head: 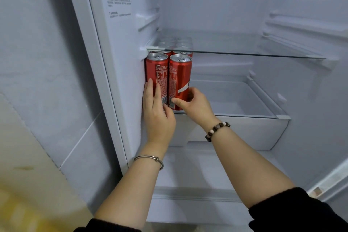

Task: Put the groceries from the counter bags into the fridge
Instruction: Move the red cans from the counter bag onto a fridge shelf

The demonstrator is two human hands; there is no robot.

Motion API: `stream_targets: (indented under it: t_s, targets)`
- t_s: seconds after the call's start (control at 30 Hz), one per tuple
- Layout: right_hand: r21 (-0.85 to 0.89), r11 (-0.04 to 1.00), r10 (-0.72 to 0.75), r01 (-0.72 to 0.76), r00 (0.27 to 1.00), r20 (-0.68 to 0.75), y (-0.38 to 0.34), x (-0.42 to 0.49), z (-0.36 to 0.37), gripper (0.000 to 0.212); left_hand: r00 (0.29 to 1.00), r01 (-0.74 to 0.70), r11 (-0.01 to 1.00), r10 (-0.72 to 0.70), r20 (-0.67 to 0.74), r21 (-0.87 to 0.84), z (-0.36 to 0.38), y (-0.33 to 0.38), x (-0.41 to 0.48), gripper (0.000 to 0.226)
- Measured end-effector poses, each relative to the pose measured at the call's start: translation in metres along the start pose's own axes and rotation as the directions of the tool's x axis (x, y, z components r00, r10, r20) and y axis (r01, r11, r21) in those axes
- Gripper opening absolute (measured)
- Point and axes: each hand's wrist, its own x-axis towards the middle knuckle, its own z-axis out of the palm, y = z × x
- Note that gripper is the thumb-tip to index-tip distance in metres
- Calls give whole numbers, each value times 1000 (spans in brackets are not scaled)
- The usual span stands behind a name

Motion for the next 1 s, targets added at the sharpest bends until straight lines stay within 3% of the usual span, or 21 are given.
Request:
stream_targets:
  t_s: [0.17,0.3,0.47,0.6,0.73,1.0]
  targets:
    - [-96,994,-50,46,998,-42,5,-11,-1,55,998,-40,999,39,57,14,-9,3,-7,53]
    - [-133,991,-50,26,983,-179,19,-31,-17,50,986,-117,993,119,120,-19,-9,13,-15,46]
    - [-377,926,-160,21,926,-342,44,-73,-51,43,925,-238,959,273,264,-156,11,43,-23,38]
    - [-486,865,-125,-126,884,-451,66,-117,-81,41,816,-278,928,364,448,-247,34,77,-47,40]
    - [-437,846,10,-306,829,-560,87,-170,-101,41,692,-279,885,455,560,-373,51,101,-90,42]
    - [-315,714,203,-625,616,-761,110,-290,-120,40,397,-187,724,674,623,-664,53,141,-180,35]
